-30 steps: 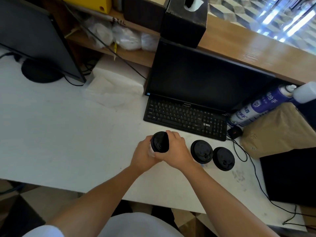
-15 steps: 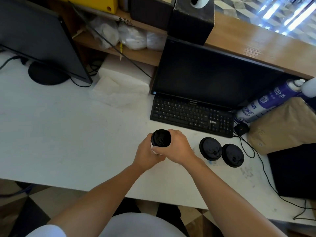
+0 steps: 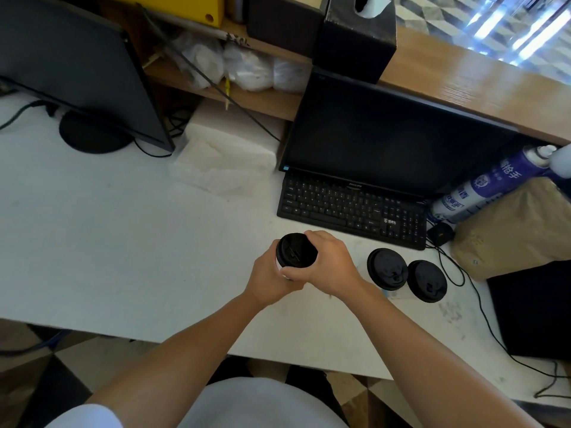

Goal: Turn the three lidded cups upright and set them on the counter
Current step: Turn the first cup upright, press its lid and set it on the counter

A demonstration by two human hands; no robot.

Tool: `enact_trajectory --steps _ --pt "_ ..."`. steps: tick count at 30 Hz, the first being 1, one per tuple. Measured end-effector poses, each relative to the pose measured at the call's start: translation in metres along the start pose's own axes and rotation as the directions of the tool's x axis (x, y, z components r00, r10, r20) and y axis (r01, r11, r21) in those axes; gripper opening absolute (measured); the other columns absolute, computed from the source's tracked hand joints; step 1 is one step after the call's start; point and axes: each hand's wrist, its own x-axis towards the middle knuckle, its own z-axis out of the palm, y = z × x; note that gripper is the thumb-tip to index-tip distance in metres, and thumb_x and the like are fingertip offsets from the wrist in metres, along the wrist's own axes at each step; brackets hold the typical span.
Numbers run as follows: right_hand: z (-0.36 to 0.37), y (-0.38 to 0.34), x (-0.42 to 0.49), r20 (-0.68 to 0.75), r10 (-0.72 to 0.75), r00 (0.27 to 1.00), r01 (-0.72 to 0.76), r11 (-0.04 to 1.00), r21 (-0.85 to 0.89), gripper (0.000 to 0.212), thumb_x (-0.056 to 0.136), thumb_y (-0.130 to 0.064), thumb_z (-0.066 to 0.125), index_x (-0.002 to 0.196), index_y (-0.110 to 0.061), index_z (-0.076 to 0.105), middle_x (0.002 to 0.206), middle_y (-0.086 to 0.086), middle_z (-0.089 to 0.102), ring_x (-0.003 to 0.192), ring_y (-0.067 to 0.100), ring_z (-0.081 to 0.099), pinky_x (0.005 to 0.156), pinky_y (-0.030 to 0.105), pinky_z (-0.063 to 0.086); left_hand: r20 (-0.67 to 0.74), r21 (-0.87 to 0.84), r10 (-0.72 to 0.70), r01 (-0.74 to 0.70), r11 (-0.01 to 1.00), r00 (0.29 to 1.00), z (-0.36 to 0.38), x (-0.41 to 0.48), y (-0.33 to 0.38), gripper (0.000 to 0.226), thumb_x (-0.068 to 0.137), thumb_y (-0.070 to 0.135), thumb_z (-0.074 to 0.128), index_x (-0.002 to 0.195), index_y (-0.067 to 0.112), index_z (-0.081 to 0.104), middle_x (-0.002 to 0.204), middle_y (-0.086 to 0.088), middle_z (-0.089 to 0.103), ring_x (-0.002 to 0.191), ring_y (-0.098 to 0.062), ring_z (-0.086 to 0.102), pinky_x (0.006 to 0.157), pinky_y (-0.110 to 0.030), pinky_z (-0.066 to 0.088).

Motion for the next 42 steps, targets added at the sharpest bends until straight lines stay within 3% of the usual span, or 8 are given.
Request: enact_trajectory --steps 6,13,20,26,30,35,38,42 --pt "-0.009 0.001 0.001 -0.001 -0.104 0.995 0.104 0.994 0.021 0.061 0.064 -0.059 0.083 0.104 -0.016 0.066 0.098 -0.005 0.060 0.091 0.011 0.055 0.072 0.010 0.040 -0.018 -0.090 -0.018 0.017 0.996 1.000 0.002 -0.003 0.006 0.071 0.061 0.030 0.089 0.122 0.038 0.054 0.108 0.019 0.067 0.098 0.005 0.064 0.077 -0.011 0.053" --pt "-0.019 -0.005 0.006 -0.013 -0.206 0.978 0.206 0.977 0.059 0.075 0.058 -0.070 0.076 0.113 -0.019 0.071 0.103 -0.007 0.066 0.098 0.013 0.060 0.086 0.029 0.053 -0.035 -0.181 0.006 -0.012 0.983 0.999 -0.010 -0.003 0.010 0.078 0.059 0.028 0.092 0.127 0.038 0.055 0.114 0.015 0.068 0.105 -0.003 0.065 0.089 -0.031 0.059" --pt "-0.028 -0.004 0.015 -0.018 -0.269 0.963 0.269 0.955 0.121 0.080 0.056 -0.059 0.086 0.124 -0.019 0.070 0.113 -0.010 0.068 0.110 0.011 0.061 0.096 0.029 0.052 0.001 -0.216 0.034 -0.033 0.976 0.999 -0.023 0.000 0.016 0.072 0.058 0.020 0.088 0.121 0.039 0.058 0.111 0.008 0.070 0.102 -0.016 0.069 0.083 -0.049 0.061" --pt "-0.037 -0.003 0.016 0.049 -0.270 0.962 0.263 0.957 0.121 0.065 0.062 -0.055 0.084 0.118 -0.024 0.069 0.107 -0.011 0.065 0.104 0.008 0.060 0.085 0.026 0.053 0.069 -0.129 0.073 -0.064 0.990 0.995 -0.032 0.004 0.022 0.075 0.058 0.023 0.088 0.125 0.033 0.057 0.112 0.008 0.069 0.104 -0.016 0.067 0.081 -0.038 0.061" --pt "-0.026 -0.010 0.010 0.075 -0.149 0.986 0.143 0.986 0.087 0.068 0.087 -0.049 0.071 0.144 -0.021 0.049 0.135 -0.004 0.052 0.118 0.007 0.048 0.099 0.024 0.039 0.027 0.020 0.095 -0.096 0.995 0.995 -0.032 0.006 0.031 0.070 0.063 0.020 0.090 0.120 0.032 0.050 0.105 0.019 0.064 0.097 -0.002 0.064 0.076 -0.014 0.052" --pt "-0.001 -0.039 0.014 -0.108 0.137 0.985 -0.128 0.988 0.086 0.060 0.095 -0.059 0.049 0.141 -0.020 0.048 0.133 0.002 0.051 0.123 0.024 0.049 0.098 0.045 0.050 -0.112 0.171 0.119 -0.099 0.980 0.986 -0.005 0.010 0.040 0.050 0.069 0.044 0.075 0.114 0.036 0.054 0.097 0.018 0.065 0.089 -0.008 0.066 0.075 -0.028 0.058" --pt "0.001 -0.039 0.017 -0.195 0.092 0.976 -0.087 0.996 0.034 0.042 0.090 -0.054 0.053 0.114 -0.021 0.062 0.108 -0.001 0.058 0.101 0.024 0.057 0.081 0.044 0.056 -0.158 0.136 0.104 -0.083 0.987 0.982 0.002 0.005 0.043 0.051 0.073 0.040 0.075 0.118 0.027 0.054 0.104 0.016 0.063 0.095 -0.005 0.062 0.080 -0.019 0.052" --pt "-0.001 -0.031 0.011 -0.279 -0.068 0.958 0.055 0.997 -0.052 0.041 0.089 -0.046 0.058 0.117 -0.018 0.070 0.105 -0.003 0.065 0.097 0.021 0.060 0.080 0.035 0.055 -0.089 0.157 0.136 -0.121 0.980 0.987 0.000 0.003 0.049 0.051 0.079 0.028 0.080 0.121 0.018 0.054 0.100 0.013 0.059 0.090 -0.003 0.057 0.072 -0.005 0.038"
